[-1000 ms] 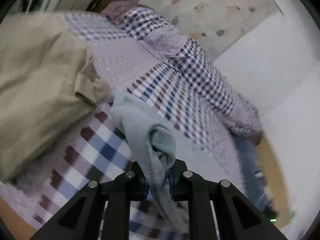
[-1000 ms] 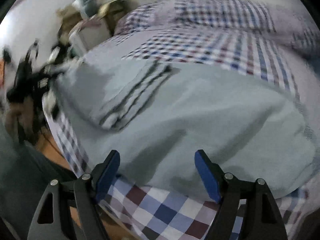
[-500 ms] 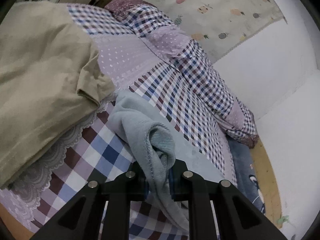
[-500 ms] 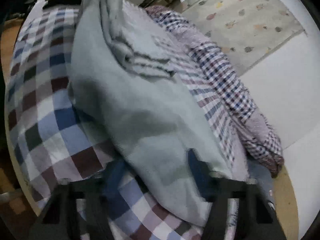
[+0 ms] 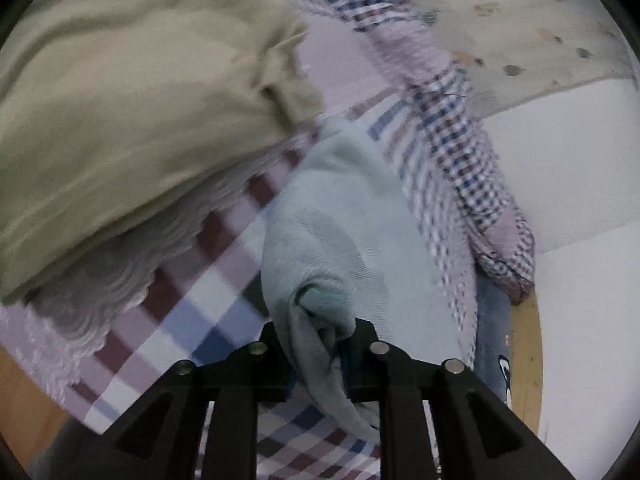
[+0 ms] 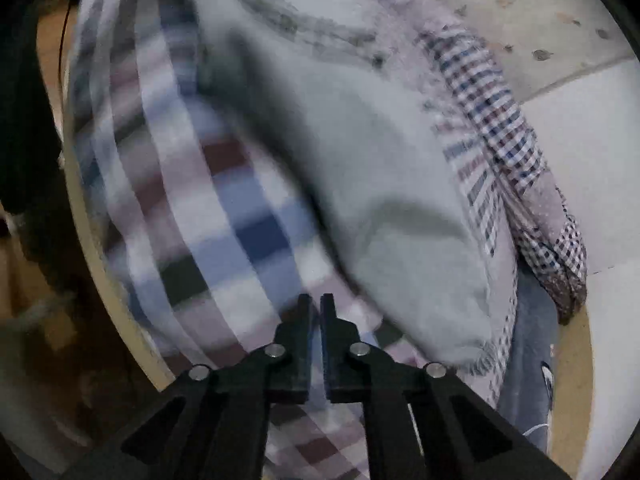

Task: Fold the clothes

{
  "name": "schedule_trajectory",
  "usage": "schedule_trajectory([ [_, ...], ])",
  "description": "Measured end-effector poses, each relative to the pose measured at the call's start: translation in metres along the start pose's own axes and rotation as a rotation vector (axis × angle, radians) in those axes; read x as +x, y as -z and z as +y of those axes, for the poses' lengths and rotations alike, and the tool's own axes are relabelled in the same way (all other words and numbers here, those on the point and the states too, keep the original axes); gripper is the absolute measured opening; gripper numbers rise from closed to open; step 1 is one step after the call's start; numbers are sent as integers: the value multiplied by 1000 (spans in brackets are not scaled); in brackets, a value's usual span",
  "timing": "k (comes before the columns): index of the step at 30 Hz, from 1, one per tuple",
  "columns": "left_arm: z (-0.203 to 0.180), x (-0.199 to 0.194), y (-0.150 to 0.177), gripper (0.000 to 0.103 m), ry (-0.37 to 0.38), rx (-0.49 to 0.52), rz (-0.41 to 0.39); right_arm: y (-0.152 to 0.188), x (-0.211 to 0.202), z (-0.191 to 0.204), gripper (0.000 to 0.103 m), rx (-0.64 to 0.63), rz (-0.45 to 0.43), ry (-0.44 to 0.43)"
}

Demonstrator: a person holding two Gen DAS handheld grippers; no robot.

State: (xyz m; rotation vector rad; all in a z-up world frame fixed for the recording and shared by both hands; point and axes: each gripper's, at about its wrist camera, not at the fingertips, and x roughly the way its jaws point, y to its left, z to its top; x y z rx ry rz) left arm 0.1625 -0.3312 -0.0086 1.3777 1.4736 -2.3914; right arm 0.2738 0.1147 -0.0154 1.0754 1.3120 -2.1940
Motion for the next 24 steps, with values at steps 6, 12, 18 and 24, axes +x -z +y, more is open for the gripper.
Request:
schedule_trajectory([
  [6, 26, -5, 0, 51, -60, -110, -12, -48, -34, 3, 81, 118, -245, -30],
  [12, 23, -6, 10, 56, -69, -67, -38, -96, -50, 26, 81, 142, -407, -66],
  [18, 19, -8, 20, 43, -89, -14, -68, -139, -45, 28, 86, 217, -457, -171],
  [24, 17, -6, 28, 26, -112, 11, -100, -233, -31, -29, 86, 481, -425, -421],
])
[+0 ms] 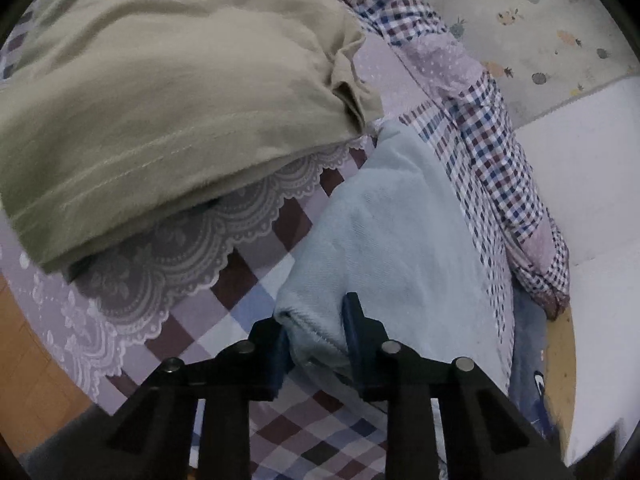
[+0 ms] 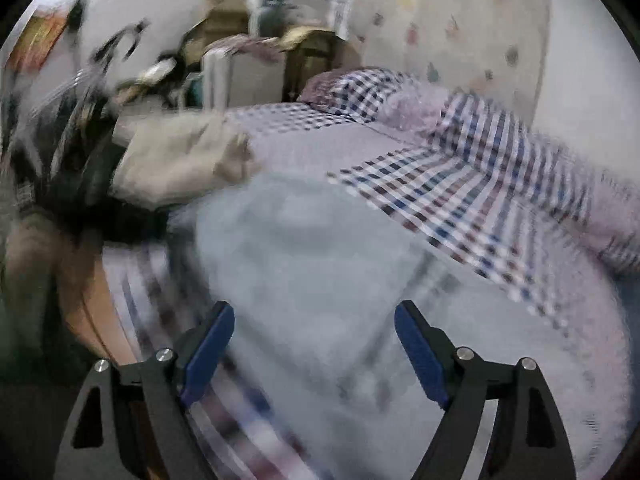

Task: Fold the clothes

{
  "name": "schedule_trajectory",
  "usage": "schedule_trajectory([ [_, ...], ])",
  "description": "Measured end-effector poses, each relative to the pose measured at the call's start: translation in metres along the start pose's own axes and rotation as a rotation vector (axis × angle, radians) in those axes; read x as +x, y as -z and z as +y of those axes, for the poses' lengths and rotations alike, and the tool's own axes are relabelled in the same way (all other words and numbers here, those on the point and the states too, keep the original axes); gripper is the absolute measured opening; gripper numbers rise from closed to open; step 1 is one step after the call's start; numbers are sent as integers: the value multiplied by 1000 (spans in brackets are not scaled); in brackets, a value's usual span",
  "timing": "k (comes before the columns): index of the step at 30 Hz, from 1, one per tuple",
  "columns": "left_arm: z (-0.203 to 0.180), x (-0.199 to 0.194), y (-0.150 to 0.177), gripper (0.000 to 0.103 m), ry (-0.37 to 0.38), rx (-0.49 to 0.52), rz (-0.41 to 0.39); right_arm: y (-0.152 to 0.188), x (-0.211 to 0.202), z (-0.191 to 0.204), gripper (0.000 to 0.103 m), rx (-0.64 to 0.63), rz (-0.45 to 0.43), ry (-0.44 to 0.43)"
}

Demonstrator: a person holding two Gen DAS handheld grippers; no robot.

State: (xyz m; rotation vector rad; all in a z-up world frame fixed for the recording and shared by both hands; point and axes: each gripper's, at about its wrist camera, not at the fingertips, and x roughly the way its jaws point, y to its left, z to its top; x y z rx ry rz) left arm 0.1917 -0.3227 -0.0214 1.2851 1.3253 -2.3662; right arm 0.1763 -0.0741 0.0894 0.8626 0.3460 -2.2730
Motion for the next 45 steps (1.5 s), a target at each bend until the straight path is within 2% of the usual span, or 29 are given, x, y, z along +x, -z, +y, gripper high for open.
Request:
schedule_trajectory([
  [1, 0, 1, 1, 26, -5, -1, -6, -23, 14, -1, 86, 58, 10, -42],
  [3, 0, 2, 2, 25, -14, -3, -17, -67, 52, -1, 86, 165, 89, -108],
  [7, 3, 1, 4, 25, -10, -12, -22, -125, 141, 3, 86, 346, 245, -195],
  [14, 14, 1, -2, 23, 48, -38, 11, -152, 204, 1, 84, 300, 323, -28],
  [16, 18, 0, -3, 23, 62, -48, 22, -160, 222, 0, 70, 286, 344, 20],
  [17, 20, 0, -4, 23, 67, -54, 28, -164, 231, 0, 47, 279, 355, 44],
  [18, 21, 0, -5, 23, 73, -61, 34, -168, 240, 0, 40, 272, 366, 68],
  [22, 25, -1, -8, 25, 95, -69, 56, -183, 276, -1, 45, 244, 408, 165],
  [24, 26, -2, -9, 27, 96, -67, 63, -183, 278, 12, 56, 180, 474, 37],
  [26, 25, -6, -7, 31, 90, -62, 58, -180, 283, 34, 61, 37, 521, 18],
  [28, 28, -11, -8, 35, 79, -68, 52, -173, 293, 45, 61, -30, 576, 33],
  [30, 32, -15, -11, 35, 80, -85, 36, -167, 301, 44, 61, -33, 608, 37],
  [31, 34, -17, -11, 35, 81, -93, 27, -165, 304, 43, 58, -34, 612, 42],
  [32, 35, -18, -11, 34, 81, -94, 26, -162, 306, 42, 39, -36, 615, 47],
  [33, 35, -19, -11, 30, 79, -93, 27, -161, 307, 40, 29, -34, 614, 45],
  [34, 36, -20, -10, 26, 78, -92, 28, -160, 306, 39, 26, -32, 613, 34],
  [35, 37, -21, -10, 23, 77, -92, 29, -161, 304, 38, 12, -39, 603, 30],
  [36, 37, -22, -9, 18, 76, -91, 30, -166, 297, 39, 5, -58, 567, 51],
  [38, 39, -24, -8, 13, 73, -89, 32, -179, 279, 39, 2, -74, 465, 94],
  [41, 40, -27, -6, 14, 70, -87, 35, -181, 280, 19, 0, -27, 438, 235],
  [42, 41, -28, -6, 18, 69, -87, 36, -181, 281, 12, 1, -11, 429, 282],
  [44, 42, -29, -5, 22, 66, -85, 37, -167, 294, -1, 2, 51, 530, 286],
  [45, 43, -30, -4, 25, 65, -85, 38, -165, 290, -2, 4, 80, 519, 261],
])
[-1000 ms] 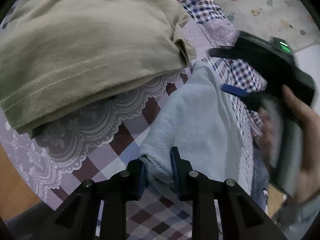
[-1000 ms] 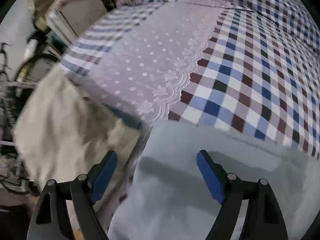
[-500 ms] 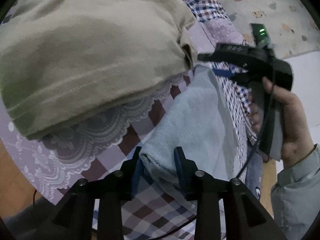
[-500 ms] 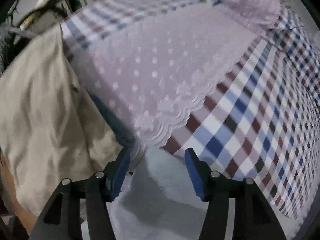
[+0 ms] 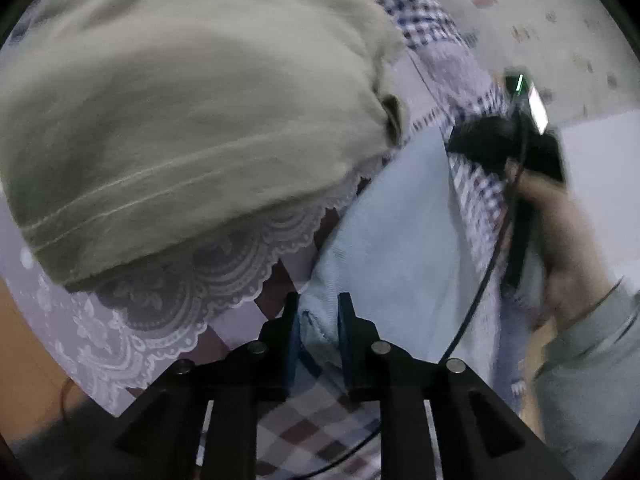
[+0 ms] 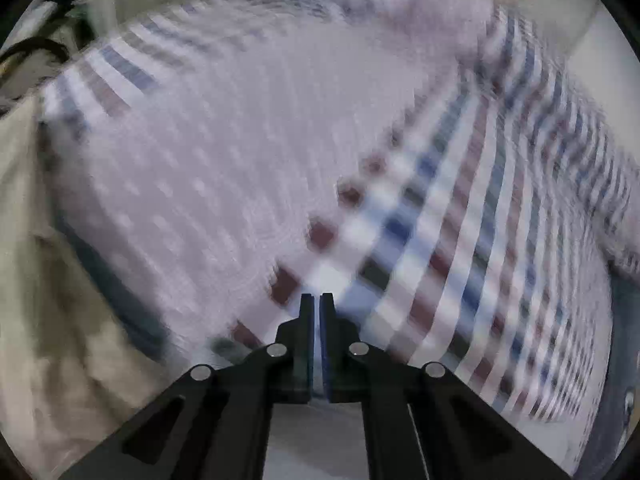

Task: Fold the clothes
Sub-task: 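Grasp the sweatpants with the right tool while the left tool holds its end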

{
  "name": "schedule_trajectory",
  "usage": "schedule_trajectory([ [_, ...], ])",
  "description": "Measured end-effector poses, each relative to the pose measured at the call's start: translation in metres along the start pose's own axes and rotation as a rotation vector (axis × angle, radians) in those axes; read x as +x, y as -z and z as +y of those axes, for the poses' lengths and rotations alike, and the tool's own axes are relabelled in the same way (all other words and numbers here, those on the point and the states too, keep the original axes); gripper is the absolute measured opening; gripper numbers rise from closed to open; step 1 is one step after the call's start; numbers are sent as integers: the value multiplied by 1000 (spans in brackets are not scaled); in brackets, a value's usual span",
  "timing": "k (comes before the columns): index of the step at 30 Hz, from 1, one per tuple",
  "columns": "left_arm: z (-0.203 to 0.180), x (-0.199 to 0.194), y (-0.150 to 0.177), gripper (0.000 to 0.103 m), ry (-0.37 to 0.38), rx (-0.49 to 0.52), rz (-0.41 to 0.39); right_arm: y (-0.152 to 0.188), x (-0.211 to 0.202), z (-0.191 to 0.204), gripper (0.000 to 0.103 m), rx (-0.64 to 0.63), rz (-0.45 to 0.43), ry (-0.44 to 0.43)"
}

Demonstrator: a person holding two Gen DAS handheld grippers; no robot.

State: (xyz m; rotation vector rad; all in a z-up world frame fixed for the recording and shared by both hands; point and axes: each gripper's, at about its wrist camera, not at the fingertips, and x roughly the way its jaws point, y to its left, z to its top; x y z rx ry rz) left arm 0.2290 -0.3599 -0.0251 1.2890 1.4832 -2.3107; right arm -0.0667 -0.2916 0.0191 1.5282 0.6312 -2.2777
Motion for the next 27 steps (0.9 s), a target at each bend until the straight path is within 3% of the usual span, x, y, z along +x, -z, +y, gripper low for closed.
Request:
schedule_trajectory([
  [1, -2, -3, 1, 28, -17, 15, -12, 4, -2, -3, 8, 22, -9, -32],
  [3, 1, -7, 1, 32, -10, -8, -21, 11, -15, -6, 38, 35, -43, -72],
  [5, 6, -9, 1, 36, 20, -53, -23, 17, -28, -10, 42, 45, -67, -80],
  [7, 15, -4, 2, 47, 81, -113, -16, 23, -37, -16, 42, 66, -64, -135],
  [9, 19, 2, 4, 51, 134, -144, 3, 31, -45, -24, 43, 93, -53, -182],
  [11, 9, 2, 7, 41, 172, -111, 16, 38, -52, -32, 43, 110, -38, -232],
  [12, 1, -1, 7, 22, 188, -77, 3, 41, -55, -35, 43, 115, -27, -257],
  [16, -32, -13, 9, 17, 254, 58, -52, 41, -69, -29, 53, 95, 11, -315],
  [18, -48, -20, 12, 16, 288, 128, -86, 42, -77, -18, 70, 69, 17, -319],
  [20, -58, -23, 18, 15, 326, 157, -97, 39, -89, -3, 73, 26, 16, -314],
  [23, -65, -26, 22, 14, 362, 177, -106, 24, -91, 34, 76, -83, 40, -240],
  [27, -62, -35, 24, 12, 393, 187, -113, 14, -83, 65, 77, -213, 112, -54],
])
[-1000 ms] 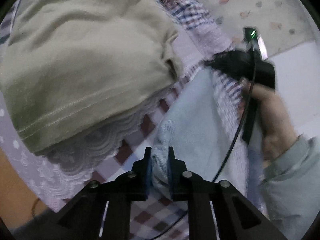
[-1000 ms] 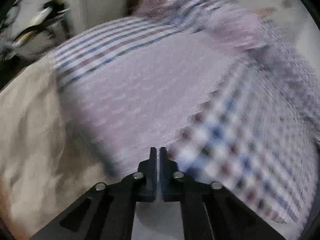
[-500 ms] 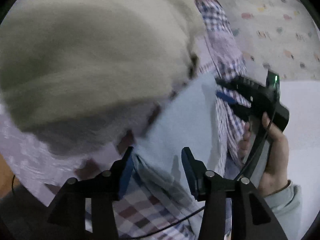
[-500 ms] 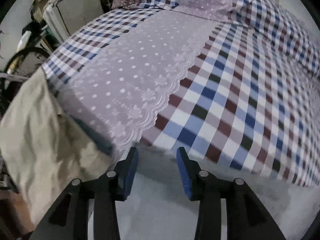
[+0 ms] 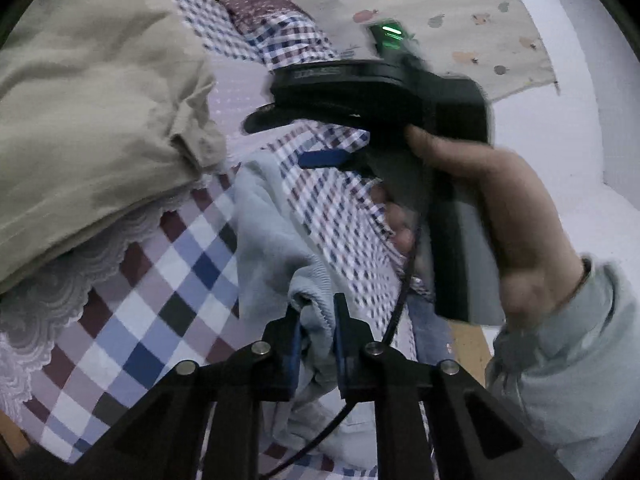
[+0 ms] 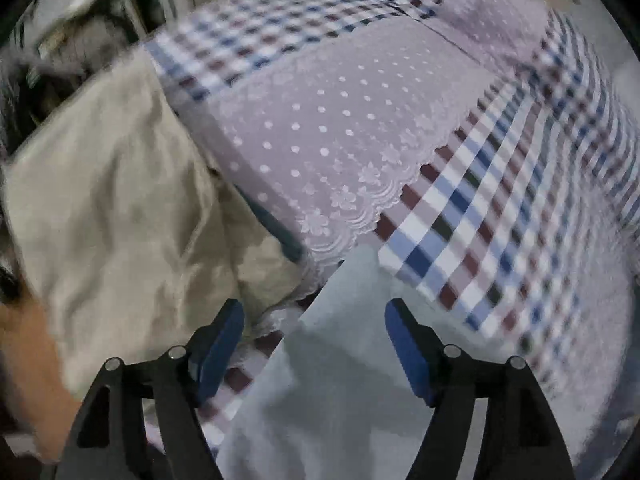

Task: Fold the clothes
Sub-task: 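Grasp the sweatpants with the right tool while the left tool holds its end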

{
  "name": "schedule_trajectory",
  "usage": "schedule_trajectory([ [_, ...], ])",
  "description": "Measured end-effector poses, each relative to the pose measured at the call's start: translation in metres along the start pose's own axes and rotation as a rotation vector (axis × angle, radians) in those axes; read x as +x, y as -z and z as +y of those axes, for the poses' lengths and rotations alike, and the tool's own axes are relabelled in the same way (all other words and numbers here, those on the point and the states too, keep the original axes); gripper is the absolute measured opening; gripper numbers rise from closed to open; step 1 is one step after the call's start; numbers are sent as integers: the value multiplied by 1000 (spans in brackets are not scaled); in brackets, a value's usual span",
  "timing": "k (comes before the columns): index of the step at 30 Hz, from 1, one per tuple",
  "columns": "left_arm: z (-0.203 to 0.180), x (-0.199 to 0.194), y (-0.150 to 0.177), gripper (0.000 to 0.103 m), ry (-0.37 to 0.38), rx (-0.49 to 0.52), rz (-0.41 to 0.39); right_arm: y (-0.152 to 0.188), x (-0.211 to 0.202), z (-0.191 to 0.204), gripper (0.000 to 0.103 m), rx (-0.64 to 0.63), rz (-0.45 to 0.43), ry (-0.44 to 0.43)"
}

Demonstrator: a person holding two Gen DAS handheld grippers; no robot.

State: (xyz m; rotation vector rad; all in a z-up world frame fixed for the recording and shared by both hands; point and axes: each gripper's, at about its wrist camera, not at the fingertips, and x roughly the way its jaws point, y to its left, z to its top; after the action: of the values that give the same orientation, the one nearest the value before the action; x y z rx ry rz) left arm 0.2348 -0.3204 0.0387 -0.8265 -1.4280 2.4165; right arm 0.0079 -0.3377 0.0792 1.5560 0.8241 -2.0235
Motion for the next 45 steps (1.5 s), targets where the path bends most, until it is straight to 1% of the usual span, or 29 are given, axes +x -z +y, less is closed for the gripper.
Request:
schedule_trajectory([
  [2, 2, -5, 0, 12, 3, -4, 1, -11, 24, 14, 77, -8, 61, 35],
  [4, -3, 11, -8, 12, 2, -11, 3, -8, 35, 14, 77, -18, 111, 81],
  [7, -4, 7, -10, 11, -1, -13, 8, -3, 51, 13, 73, -34, 184, 150],
  [8, -5, 5, -10, 11, 0, -13, 10, 1, 52, 13, 62, -49, 194, 165],
  [9, -7, 2, -9, 11, 2, -6, 9, 5, 53, 12, 39, -65, 204, 180],
  [10, -10, 0, -9, 11, 5, 2, 8, 7, 48, 11, 29, -73, 192, 175],
  [11, -13, -2, -9, 11, 7, 16, 8, 8, 43, 10, 23, -81, 179, 169],
  [12, -18, -3, -10, 11, 18, 31, 12, 10, 37, 9, 19, -89, 166, 163],
  [13, -23, -5, -10, 11, 32, 45, 16, 14, 25, 2, 17, -82, 140, 142],
  [15, -34, -15, -9, 11, 76, 66, 16, 22, 0, -13, 16, -67, 88, 99],
  [17, -52, -22, -10, 11, 140, 75, 16, 31, -26, -31, 16, -42, 34, 45],
  [18, -64, -23, -10, 11, 163, 97, 15, 38, -45, -46, 16, -14, -5, 11],
  [23, -135, -15, 6, 11, 236, 232, 51, 79, -118, -112, 15, 58, -142, -63],
  [27, -193, 13, 31, 11, 294, 291, 109, 116, -162, -170, 15, 123, -232, -94],
  [29, -221, 22, 44, 11, 314, 324, 137, 124, -173, -202, 15, 165, -271, -112],
  [33, -271, 52, 71, 11, 359, 375, 219, 169, -196, -267, 15, 242, -342, -138],
  [36, -306, 73, 96, 11, 368, 429, 279, 208, -200, -314, 15, 300, -379, -153],
  [40, -344, 115, 137, 11, 354, 516, 366, 257, -178, -367, 15, 383, -387, -170],
  [43, -364, 149, 173, 11, 329, 575, 429, 293, -161, -406, 15, 446, -393, -183],
  [45, -374, 174, 201, 11, 307, 609, 473, 322, -140, -433, 15, 498, -384, -190],
])
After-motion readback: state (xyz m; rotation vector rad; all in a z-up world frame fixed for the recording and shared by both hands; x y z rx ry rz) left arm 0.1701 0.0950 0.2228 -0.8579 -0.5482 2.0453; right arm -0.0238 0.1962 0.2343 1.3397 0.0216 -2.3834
